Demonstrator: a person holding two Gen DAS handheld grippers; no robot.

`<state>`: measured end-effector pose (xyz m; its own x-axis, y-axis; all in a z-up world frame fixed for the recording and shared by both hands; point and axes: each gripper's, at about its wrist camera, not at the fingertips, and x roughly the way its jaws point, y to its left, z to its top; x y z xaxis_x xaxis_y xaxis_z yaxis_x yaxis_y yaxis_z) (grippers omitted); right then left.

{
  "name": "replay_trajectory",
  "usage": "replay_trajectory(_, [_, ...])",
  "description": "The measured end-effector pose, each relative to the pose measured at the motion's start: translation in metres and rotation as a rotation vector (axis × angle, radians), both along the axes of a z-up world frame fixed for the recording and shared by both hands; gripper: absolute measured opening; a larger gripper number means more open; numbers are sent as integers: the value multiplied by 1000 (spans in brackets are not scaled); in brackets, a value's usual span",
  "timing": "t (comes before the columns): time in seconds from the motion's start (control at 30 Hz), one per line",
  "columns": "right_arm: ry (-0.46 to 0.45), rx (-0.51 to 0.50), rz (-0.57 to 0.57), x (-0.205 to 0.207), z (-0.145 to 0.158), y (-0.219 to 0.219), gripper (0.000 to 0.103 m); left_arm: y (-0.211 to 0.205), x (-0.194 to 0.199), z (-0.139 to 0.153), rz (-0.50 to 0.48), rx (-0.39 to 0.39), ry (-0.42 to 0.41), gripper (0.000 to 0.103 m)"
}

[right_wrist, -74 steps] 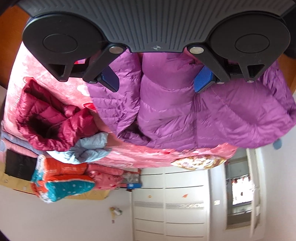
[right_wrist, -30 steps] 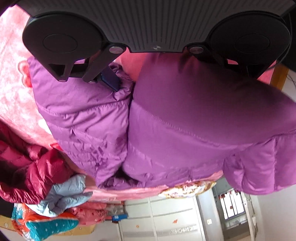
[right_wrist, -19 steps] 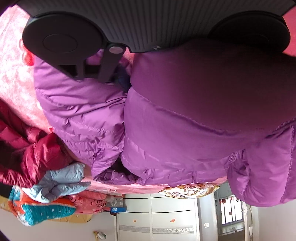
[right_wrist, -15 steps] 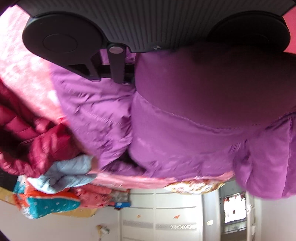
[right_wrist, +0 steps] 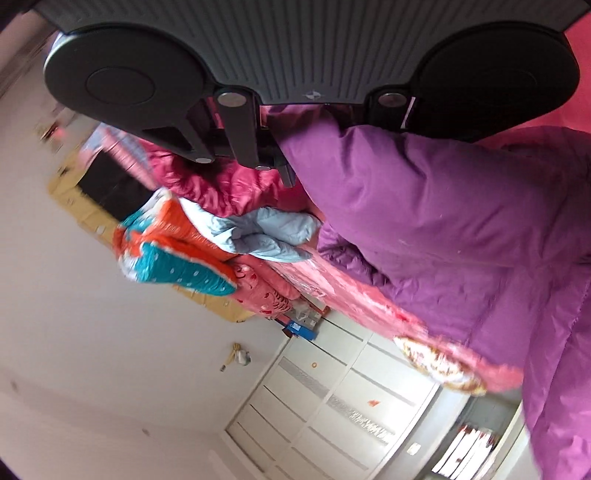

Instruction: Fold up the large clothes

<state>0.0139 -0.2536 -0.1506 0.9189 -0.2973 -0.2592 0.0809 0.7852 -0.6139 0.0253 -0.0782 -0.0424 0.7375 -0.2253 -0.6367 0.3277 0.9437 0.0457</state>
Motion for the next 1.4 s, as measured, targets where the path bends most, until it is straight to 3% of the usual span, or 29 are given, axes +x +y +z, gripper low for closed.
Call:
replay_trajectory(0.13, [81, 3, 0, -6, 1, -4, 20, -16, -22, -20, -122, 74, 116, 12])
replay_trajectory(0.27, [246, 211, 13, -9, 13, -20, 22, -8, -31, -28, -131, 105, 197, 12])
replay_trajectory(0.4, [328, 357, 36, -18, 23, -26, 31, 10, -31, -22, -98, 98, 255, 12])
replay_trajectory(0.5, [350, 440, 49, -36, 31, -28, 50, 21, -43, -19, -91, 89, 277, 14])
replay_trajectory(0.53, [350, 469, 56, -45, 35, -30, 63, 24, -46, -17, -89, 85, 280, 15])
replay_trajectory(0.7, [325, 582, 70, -81, 51, -35, 84, 42, -67, 0, -86, 84, 253, 23])
replay_trajectory(0.77, [278, 626, 107, -97, 63, -36, 97, 50, -75, 9, -89, 83, 230, 27])
replay_trajectory(0.97, [78, 740, 140, -103, 106, -37, 99, 59, -89, 46, -92, 54, 100, 36])
replay_trajectory(1.1, [13, 736, 158, -79, 117, -25, 99, 62, -91, 65, -96, 24, 41, 38])
replay_trajectory(1.23, [47, 764, 156, -45, 101, -18, 97, 58, -88, 76, -84, -11, -8, 42])
replay_trajectory(1.33, [118, 861, 122, -23, 72, -25, 95, 54, -84, 81, -87, -53, -33, 46])
replay_trajectory(1.4, [194, 976, 95, -12, 42, -31, 95, 47, -79, 79, -79, -50, -34, 47])
